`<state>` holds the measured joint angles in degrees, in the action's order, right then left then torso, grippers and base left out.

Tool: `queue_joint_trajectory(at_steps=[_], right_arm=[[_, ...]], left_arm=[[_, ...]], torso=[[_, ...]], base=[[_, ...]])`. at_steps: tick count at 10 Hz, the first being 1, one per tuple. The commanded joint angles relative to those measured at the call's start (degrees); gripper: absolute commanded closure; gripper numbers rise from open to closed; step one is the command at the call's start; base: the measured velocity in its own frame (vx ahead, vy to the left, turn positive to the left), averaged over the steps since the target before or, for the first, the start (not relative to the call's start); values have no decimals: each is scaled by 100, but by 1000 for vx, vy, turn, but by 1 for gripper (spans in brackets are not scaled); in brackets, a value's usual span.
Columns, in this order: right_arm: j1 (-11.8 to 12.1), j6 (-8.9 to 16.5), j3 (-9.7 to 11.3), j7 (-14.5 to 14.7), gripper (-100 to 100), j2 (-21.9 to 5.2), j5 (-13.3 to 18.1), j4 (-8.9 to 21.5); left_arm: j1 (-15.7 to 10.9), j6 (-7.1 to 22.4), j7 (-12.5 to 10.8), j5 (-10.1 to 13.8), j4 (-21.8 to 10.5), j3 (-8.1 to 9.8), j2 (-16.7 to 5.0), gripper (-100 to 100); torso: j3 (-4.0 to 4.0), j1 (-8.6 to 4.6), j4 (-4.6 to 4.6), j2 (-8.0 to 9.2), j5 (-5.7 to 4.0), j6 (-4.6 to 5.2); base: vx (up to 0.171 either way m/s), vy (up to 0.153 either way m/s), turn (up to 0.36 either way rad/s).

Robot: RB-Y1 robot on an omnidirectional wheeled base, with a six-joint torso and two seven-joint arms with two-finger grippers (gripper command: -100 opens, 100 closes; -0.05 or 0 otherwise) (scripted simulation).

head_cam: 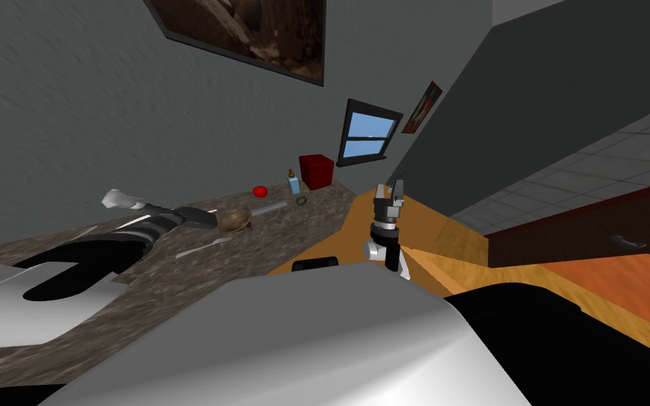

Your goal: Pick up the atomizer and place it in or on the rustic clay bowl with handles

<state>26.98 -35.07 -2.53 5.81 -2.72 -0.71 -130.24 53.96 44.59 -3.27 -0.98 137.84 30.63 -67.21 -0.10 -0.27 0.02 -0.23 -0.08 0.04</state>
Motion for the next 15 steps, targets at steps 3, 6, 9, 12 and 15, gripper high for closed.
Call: queue_joint_trajectory(at_steps=[3, 6, 9, 12, 15], right_arm=[[0, 0, 0, 0, 0, 0, 0, 0], [0, 0, 0, 0, 0, 0, 0, 0], [0, 0, 0, 0, 0, 0, 0, 0], [-1, 0, 0, 0, 0, 0, 0, 0], [-1, 0, 0, 0, 0, 0, 0, 0]], left_arm=[[309, 342, 307, 455, 334, 265, -386, 100], [505, 515, 572, 758, 481, 413, -611, 100], [607, 560, 699, 894, 547, 483, -692, 100], [611, 565, 719, 904, 556, 488, -699, -100], [611, 565, 719, 904, 556, 488, -699, 0]], torso=[[-6, 1, -4, -6, -1, 4], [-13, -1, -11, -14, -5, 10], [-12, 0, -14, -10, -9, 11], [3, -1, -8, 16, -10, 6], [5, -1, -7, 20, -10, 6]], base=[[92, -15, -17], [79, -6, -49], [54, 5, -37], [2, 0, 0], [0, 0, 0]])
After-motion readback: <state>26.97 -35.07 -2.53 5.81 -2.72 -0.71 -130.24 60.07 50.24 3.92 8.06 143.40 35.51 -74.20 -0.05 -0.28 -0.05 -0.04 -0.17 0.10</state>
